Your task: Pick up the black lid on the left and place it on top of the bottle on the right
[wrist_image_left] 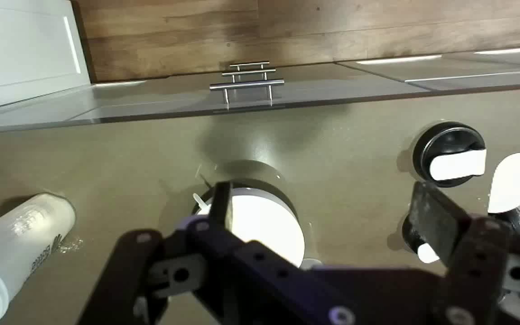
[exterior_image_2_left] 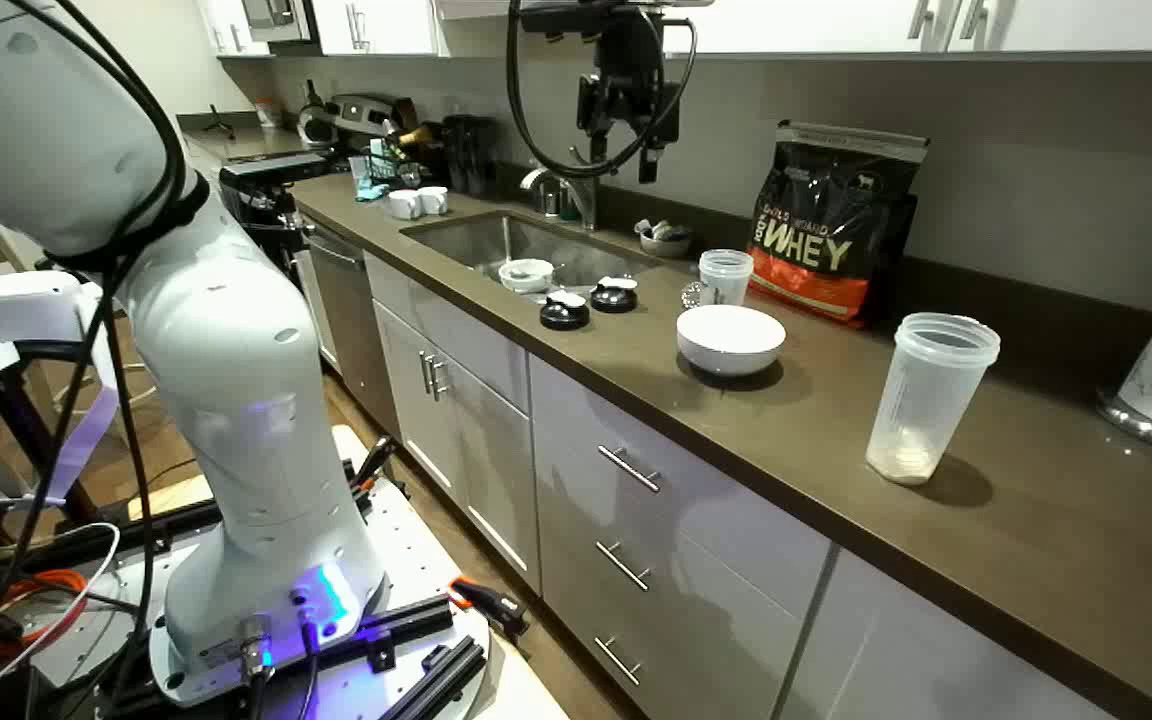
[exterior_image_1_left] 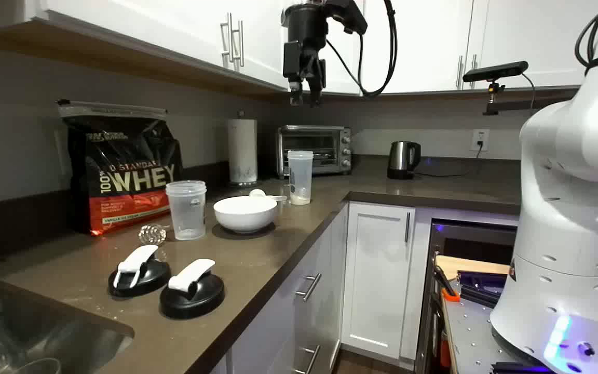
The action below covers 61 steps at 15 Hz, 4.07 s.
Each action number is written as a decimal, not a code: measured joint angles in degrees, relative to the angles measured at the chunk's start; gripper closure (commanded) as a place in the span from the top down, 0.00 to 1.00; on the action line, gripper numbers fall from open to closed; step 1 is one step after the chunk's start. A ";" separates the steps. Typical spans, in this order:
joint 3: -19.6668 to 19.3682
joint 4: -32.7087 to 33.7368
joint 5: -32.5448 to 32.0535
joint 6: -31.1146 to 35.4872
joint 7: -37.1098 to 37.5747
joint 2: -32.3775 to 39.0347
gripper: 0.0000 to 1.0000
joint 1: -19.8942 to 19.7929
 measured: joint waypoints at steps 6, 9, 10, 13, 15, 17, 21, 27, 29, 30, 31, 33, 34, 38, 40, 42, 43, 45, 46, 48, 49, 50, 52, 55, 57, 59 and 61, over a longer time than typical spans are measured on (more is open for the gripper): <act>0.00 0.00 0.00 0.01 0.00 0.00 1.00 0.00; 0.00 0.00 0.00 0.01 0.00 0.00 1.00 0.00; 0.00 0.00 0.00 0.01 0.00 0.00 1.00 0.00; 0.60 -0.60 0.00 0.46 -0.25 0.26 1.00 0.48; 1.52 -1.75 0.00 1.91 -0.80 0.86 1.00 1.70; 2.62 -3.25 0.00 3.99 -1.57 1.74 1.00 3.19; 4.54 -6.32 0.00 9.87 -5.81 3.63 1.00 6.23; 5.40 -8.38 -0.02 17.99 -18.89 7.39 1.00 9.74; 5.43 -8.39 -0.02 20.28 -23.78 8.77 1.00 10.71; 5.49 -8.39 -0.02 21.31 -26.17 9.46 1.00 11.16; 5.57 -8.39 -0.02 22.27 -28.62 10.20 1.00 11.64; 5.80 -8.39 -0.02 22.96 -31.33 11.37 1.00 12.20; 5.82 -8.39 -0.02 22.95 -31.29 11.50 1.00 12.19; 5.77 -8.37 -0.02 22.95 -31.29 11.42 1.00 12.07; 5.93 -8.44 -0.04 23.05 -31.94 11.56 1.00 12.22; 6.29 -8.45 -0.16 23.82 -33.43 11.96 1.00 12.25; 6.39 -8.43 -0.28 24.57 -34.42 12.27 1.00 12.26; 6.53 -8.35 -0.41 26.74 -37.21 13.07 1.00 12.26; 6.61 -8.20 -0.40 27.98 -39.04 13.63 1.00 12.26; 6.82 -7.68 -0.34 30.67 -43.18 15.12 1.00 12.31; 6.96 -7.33 -0.27 31.93 -45.48 16.05 1.00 12.37; 7.12 -6.84 -0.14 33.00 -47.87 17.13 1.00 12.48; 7.51 -5.75 0.67 34.46 -52.95 19.34 1.00 12.83; 8.91 -4.37 3.94 34.85 -61.61 22.15 1.00 12.92; 9.96 -3.86 6.15 34.83 -67.60 23.55 1.00 12.91; 10.84 -3.75 6.54 34.80 -71.61 24.61 1.00 12.90; 11.58 -3.75 6.54 34.80 -73.49 25.61 0.95 12.89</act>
